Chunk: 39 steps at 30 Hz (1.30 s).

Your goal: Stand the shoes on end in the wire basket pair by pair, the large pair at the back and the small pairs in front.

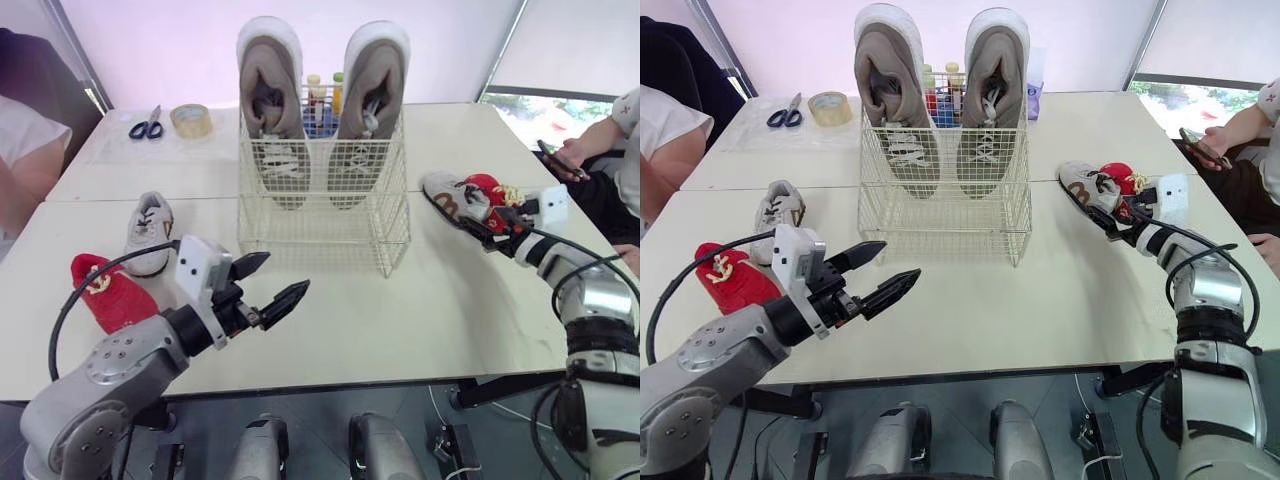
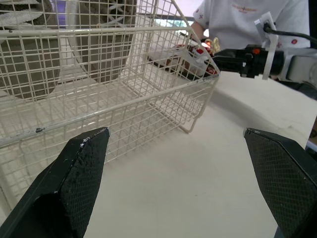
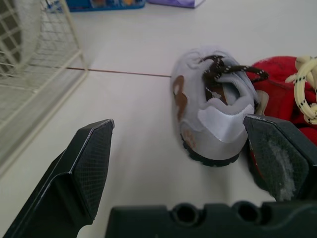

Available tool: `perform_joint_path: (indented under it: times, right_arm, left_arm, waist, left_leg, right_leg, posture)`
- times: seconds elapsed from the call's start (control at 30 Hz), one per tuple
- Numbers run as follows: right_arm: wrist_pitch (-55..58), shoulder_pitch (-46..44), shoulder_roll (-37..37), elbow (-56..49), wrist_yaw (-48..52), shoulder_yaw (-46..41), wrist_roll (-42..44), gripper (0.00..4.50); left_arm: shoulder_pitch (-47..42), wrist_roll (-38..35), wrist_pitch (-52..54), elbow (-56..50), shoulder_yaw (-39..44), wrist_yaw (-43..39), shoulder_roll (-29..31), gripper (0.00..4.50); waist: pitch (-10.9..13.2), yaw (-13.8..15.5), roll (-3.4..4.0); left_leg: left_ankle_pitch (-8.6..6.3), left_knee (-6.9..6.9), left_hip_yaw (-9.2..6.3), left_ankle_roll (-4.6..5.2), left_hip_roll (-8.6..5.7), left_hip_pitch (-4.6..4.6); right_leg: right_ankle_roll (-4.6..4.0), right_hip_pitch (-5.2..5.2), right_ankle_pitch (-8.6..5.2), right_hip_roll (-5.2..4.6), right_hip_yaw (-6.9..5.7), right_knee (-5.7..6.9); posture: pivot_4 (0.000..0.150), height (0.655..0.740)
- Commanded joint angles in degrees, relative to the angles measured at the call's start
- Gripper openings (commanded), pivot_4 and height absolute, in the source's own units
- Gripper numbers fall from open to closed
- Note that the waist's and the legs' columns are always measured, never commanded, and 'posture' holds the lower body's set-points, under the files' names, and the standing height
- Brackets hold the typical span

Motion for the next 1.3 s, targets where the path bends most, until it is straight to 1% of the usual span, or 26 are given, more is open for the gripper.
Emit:
perform_joint_path:
  times: [0.03, 0.17, 0.33, 0.47, 0.67, 0.77, 0.8, 0.83, 0.93, 0.97, 1.0, 1.13, 1.2, 1.3]
  right_arm:
    - [-6.8, -6.0, 0.8, 9.9, -1.7, 0.4, -3.0, 4.50]
    - [-11.0, -9.9, 2.3, 17.4, -2.4, 0.5, -4.5, 4.50]
    - [-15.0, -13.6, 3.0, 24.4, -7.1, 0.3, -6.8, 4.50]
    - [-16.6, -14.8, 3.1, 27.1, -8.3, 0.0, -7.5, 4.50]
    - [-17.2, -14.2, 4.9, 29.0, -9.0, 0.2, -8.1, 4.50]
    - [-17.4, -14.6, 5.8, 29.7, -10.6, -0.5, -7.9, 3.73]
    - [-17.5, -14.8, 6.0, 29.9, -11.0, -0.7, -7.9, 3.29]
    - [-17.5, -15.0, 6.1, 30.1, -11.1, -0.8, -8.0, 2.73]
    - [-17.5, -15.1, 6.5, 30.3, -11.4, -0.9, -8.1, 1.27]
    - [-17.6, -15.1, 6.6, 30.3, -11.4, -1.1, -7.9, 0.84]
    - [-17.8, -15.1, 6.7, 30.2, -11.6, -1.3, -7.8, 0.53]
    - [-19.4, -15.4, 6.8, 29.5, -11.6, -2.2, -7.5, 0.53]
    - [-20.1, -15.7, 6.6, 29.0, -11.9, -2.9, -7.1, 0.53]
    - [-21.7, -16.1, 6.4, 27.6, -11.6, -3.9, -6.4, 0.53]
  left_arm:
    - [-1.4, -1.0, -1.7, -1.2, 1.0, 1.2, 1.0, 4.46]
    - [-2.3, -1.3, -1.9, -1.7, -0.1, 3.8, 0.8, 4.46]
    - [-3.5, -1.6, -2.1, -0.8, -0.6, 5.2, 1.1, 4.46]
    - [-4.1, -1.5, -2.3, -0.1, -0.7, 5.4, 1.3, 4.46]
    - [-4.9, -0.7, -2.9, 1.2, -1.7, 5.7, 0.9, 4.46]
    - [-5.1, -2.8, -1.9, 1.6, -1.8, 4.4, 2.1, 4.50]
    - [-5.0, -3.8, -1.5, 1.4, -1.8, 3.4, 2.8, 4.50]
    - [-4.9, -4.8, -1.3, 1.2, -1.7, 2.9, 3.4, 4.50]
    - [-4.9, -7.3, -1.1, 1.3, -1.1, 2.6, 4.6, 4.50]
    - [-4.9, -7.6, -1.2, 1.3, -1.0, 2.8, 4.9, 4.50]
    - [-4.9, -7.6, -1.3, 1.6, -0.7, 3.3, 5.3, 4.50]
    - [-5.7, -5.1, -1.4, 3.0, 0.3, 5.7, 7.3, 4.50]
    - [-6.7, -5.7, -1.6, 4.4, 1.6, 6.6, 7.7, 4.50]
    - [-7.9, -8.6, -1.8, 6.1, 3.7, 5.4, 8.7, 4.50]
  waist:
    - [0.0, 0.0, 0.00]
    - [0.0, 0.0, 0.00]
    - [0.0, 0.0, 0.00]
    - [0.0, 0.0, 0.00]
    - [0.0, 0.0, 0.00]
    - [0.0, 0.0, 0.00]
    - [0.0, 0.0, 0.00]
    - [0.0, 0.0, 0.00]
    - [0.0, 0.0, 0.01]
    - [0.0, 0.0, 0.00]
    - [0.0, 0.0, 0.01]
    - [0.0, -0.1, 0.02]
    - [0.0, -0.1, 0.02]
    - [0.0, -0.1, 0.02]
  left_leg:
    - [0.00, -0.01, 0.00, 0.00, 0.00, 0.00]
    - [0.00, -0.05, -0.02, 0.00, 0.00, -0.01]
    - [0.00, -0.05, 0.01, 0.00, -0.01, -0.02]
    - [0.00, -0.05, 0.00, 0.00, -0.02, -0.02]
    - [0.00, -0.06, 0.00, 0.00, -0.02, -0.02]
    - [0.00, -0.06, 0.00, 0.00, -0.01, -0.01]
    - [0.00, -0.06, 0.01, 0.00, -0.02, -0.01]
    - [0.00, -0.06, -0.01, 0.00, -0.01, -0.02]
    - [0.00, -0.07, 0.00, 0.00, -0.01, -0.02]
    - [0.00, -0.07, 0.00, 0.00, -0.01, -0.02]
    - [0.00, -0.07, -0.01, 0.00, -0.01, -0.02]
    - [0.00, -0.07, -0.01, 0.00, -0.01, -0.01]
    - [0.00, -0.08, -0.01, 0.00, -0.01, -0.01]
    - [0.00, -0.08, -0.01, 0.00, -0.01, -0.02]
  right_leg:
    - [0.00, 0.00, 0.00, 0.00, 0.00, 0.00]
    - [0.01, 0.00, -0.01, 0.02, 0.02, -0.02]
    - [0.01, 0.00, 0.00, 0.02, 0.07, -0.04]
    - [0.01, 0.00, 0.00, 0.03, 0.08, -0.04]
    - [0.01, 0.00, 0.00, 0.03, 0.08, -0.05]
    - [0.01, 0.00, 0.00, 0.03, 0.09, -0.04]
    - [0.01, 0.00, 0.00, 0.03, 0.09, -0.04]
    - [0.01, 0.00, 0.00, 0.04, 0.09, -0.04]
    - [0.01, -0.01, -0.01, 0.03, 0.09, -0.05]
    - [0.01, 0.00, -0.01, 0.03, 0.09, -0.05]
    - [0.01, 0.00, -0.01, 0.03, 0.09, -0.05]
    - [0.01, -0.01, -0.01, 0.04, 0.09, -0.05]
    - [0.01, -0.02, -0.01, 0.04, 0.09, -0.05]
    - [0.01, -0.03, -0.01, 0.04, 0.09, -0.05]
  posture:
    - [0.150, 0.7400]
    - [0.150, 0.7400]
    - [0.150, 0.7400]
    - [0.150, 0.7400]
    - [0.150, 0.7400]
    - [0.150, 0.7400]
    - [0.150, 0.7400]
    - [0.150, 0.7400]
    - [0.150, 0.7400]
    - [0.150, 0.7400]
    - [0.150, 0.7400]
    - [0.150, 0.7400]
    - [0.150, 0.7400]
    - [0.150, 0.7400]
